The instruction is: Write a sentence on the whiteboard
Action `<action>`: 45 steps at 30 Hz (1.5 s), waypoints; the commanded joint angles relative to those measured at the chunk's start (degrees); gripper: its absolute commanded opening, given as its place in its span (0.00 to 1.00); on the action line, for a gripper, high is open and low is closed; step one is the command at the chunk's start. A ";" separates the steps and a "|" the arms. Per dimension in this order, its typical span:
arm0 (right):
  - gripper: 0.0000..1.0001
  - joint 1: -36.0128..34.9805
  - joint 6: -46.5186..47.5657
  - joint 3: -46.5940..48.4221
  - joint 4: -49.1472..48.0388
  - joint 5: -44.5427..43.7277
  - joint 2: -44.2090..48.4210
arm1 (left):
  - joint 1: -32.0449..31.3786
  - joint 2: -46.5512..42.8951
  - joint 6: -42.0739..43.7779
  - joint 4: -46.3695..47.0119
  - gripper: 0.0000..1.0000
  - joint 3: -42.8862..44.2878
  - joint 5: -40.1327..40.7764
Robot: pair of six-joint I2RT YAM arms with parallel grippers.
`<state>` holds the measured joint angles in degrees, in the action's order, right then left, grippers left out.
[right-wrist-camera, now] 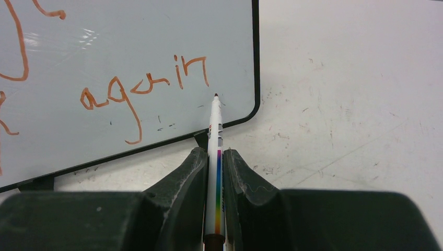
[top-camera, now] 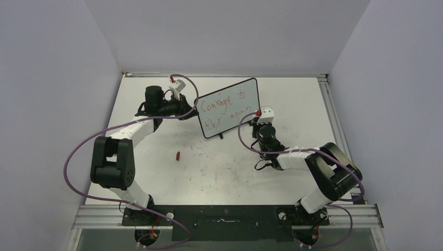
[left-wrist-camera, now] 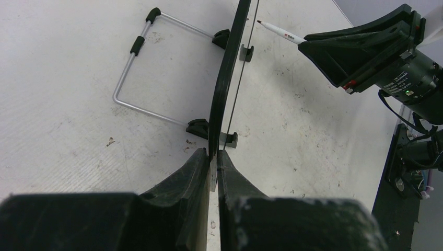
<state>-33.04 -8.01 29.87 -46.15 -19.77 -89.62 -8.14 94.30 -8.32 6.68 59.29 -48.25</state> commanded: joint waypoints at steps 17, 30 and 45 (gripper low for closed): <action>0.05 1.36 0.98 2.66 -4.94 0.04 -1.32 | 0.10 -1.74 0.05 0.56 0.00 2.24 -1.22; 0.05 1.84 0.84 2.82 -6.67 1.34 -3.06 | 0.15 -1.41 0.23 0.27 0.00 2.32 -1.19; 0.05 1.42 -0.59 -3.67 6.43 -7.89 21.83 | 0.14 -1.56 -0.47 0.09 0.16 2.17 -0.83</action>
<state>-31.53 -7.25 27.49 -43.55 -24.10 -74.85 -8.14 94.30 -8.51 6.59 59.31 -48.23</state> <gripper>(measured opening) 0.153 0.117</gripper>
